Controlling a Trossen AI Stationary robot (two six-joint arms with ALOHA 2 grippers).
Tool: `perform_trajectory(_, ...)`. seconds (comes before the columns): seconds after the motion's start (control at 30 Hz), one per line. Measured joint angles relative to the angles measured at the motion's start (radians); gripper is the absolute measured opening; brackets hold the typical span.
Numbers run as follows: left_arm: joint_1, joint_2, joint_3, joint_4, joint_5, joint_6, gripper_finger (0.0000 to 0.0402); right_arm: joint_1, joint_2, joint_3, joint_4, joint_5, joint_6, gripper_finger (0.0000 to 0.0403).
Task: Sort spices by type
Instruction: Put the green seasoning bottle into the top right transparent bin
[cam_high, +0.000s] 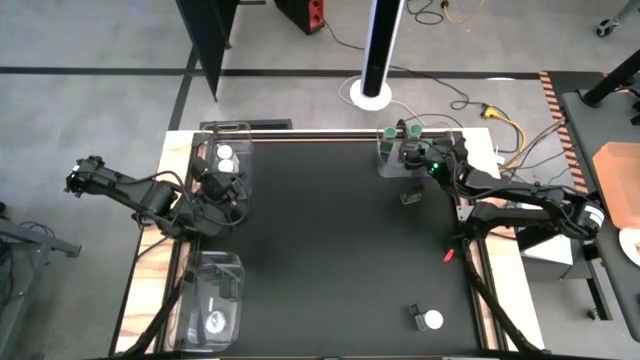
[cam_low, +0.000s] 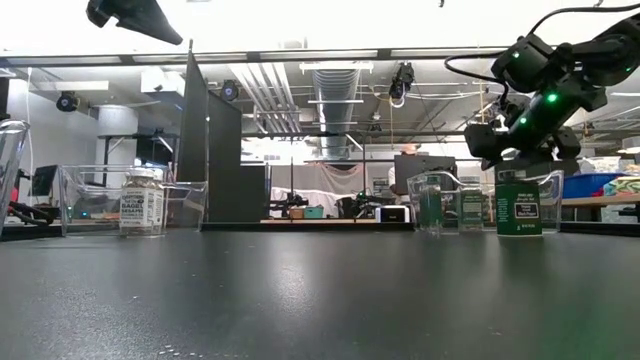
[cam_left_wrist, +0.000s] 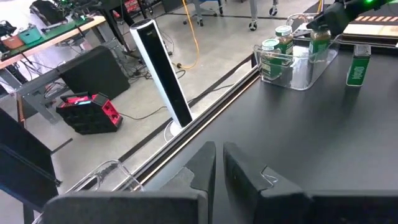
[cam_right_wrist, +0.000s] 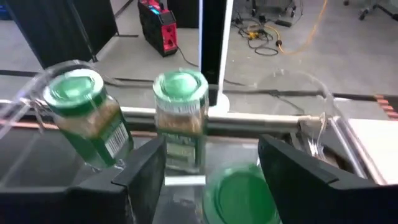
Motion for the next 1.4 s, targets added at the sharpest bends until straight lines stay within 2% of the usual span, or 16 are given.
perform_trajectory(0.23, 0.0, 0.0, 0.0, 0.001, 0.024, 0.0, 0.0016, 0.003, -0.046, 0.081, -0.018, -0.012, -0.097, 0.0222)
perform_trajectory(0.37, 0.0, 0.003, 0.0, 0.003, 0.054, -0.001, 0.0016, 0.003, -0.068, 0.195, -0.185, -0.097, -0.072, 0.0194)
perform_trajectory(0.5, 0.0, 0.006, 0.0, 0.003, 0.054, 0.0, 0.0016, -0.011, -0.02, 0.358, -0.556, -0.214, 0.067, 0.0114)
perform_trajectory(0.6, 0.0, 0.006, 0.0, 0.004, 0.05, 0.0, 0.0016, -0.009, 0.038, 0.448, -0.691, -0.276, 0.067, 0.0035)
perform_trajectory(0.63, 0.0, 0.006, 0.0, 0.004, 0.05, 0.001, 0.0016, -0.008, 0.057, 0.471, -0.715, -0.304, 0.064, 0.0023)
perform_trajectory(0.73, 0.0, 0.007, 0.0, 0.003, 0.049, 0.01, 0.0016, -0.011, 0.124, 0.541, -0.825, -0.331, 0.077, 0.0013)
perform_trajectory(0.93, 0.0, 0.013, 0.0, 0.003, 0.048, 0.023, 0.0016, -0.011, 0.244, 0.651, -1.085, -0.21, 0.147, 0.0009)
perform_trajectory(1.4, 0.0, 0.016, 0.0, 0.003, 0.048, 0.023, 0.0016, -0.042, 0.394, 0.638, -1.034, -0.182, 0.121, 0.0009)
